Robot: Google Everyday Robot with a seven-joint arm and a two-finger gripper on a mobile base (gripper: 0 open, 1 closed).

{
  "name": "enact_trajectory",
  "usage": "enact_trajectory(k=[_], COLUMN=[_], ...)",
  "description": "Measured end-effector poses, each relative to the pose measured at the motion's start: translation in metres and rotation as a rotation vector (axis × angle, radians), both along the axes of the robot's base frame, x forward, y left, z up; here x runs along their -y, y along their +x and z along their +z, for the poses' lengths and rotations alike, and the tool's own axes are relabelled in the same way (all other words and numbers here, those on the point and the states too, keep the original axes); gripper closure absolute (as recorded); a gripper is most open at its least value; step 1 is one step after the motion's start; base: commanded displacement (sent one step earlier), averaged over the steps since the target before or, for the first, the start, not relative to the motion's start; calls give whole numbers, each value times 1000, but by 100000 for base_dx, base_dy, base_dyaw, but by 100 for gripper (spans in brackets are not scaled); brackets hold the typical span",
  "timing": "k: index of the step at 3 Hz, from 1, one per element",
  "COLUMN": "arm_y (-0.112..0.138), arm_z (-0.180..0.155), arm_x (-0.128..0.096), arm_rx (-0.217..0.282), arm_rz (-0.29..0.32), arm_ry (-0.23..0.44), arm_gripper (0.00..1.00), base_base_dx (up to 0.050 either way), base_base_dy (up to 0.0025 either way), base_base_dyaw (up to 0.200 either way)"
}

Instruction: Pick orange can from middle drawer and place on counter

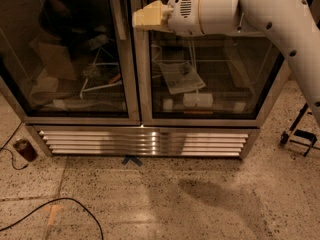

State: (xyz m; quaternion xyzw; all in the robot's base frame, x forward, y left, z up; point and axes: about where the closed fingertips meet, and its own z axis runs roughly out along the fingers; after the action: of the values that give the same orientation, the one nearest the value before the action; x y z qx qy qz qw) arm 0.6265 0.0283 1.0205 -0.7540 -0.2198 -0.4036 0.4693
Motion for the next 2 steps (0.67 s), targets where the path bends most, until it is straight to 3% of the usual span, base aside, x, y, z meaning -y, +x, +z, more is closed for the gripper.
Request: enact_trajectory(k=[2], arm_y=[-29], arm_z=[19], arm_x=[6], arm_rx=[17], arm_rz=[39], arm_ry=[36], arm_gripper=[100], base_base_dx=[0], base_base_dy=[0], base_base_dyaw=[0])
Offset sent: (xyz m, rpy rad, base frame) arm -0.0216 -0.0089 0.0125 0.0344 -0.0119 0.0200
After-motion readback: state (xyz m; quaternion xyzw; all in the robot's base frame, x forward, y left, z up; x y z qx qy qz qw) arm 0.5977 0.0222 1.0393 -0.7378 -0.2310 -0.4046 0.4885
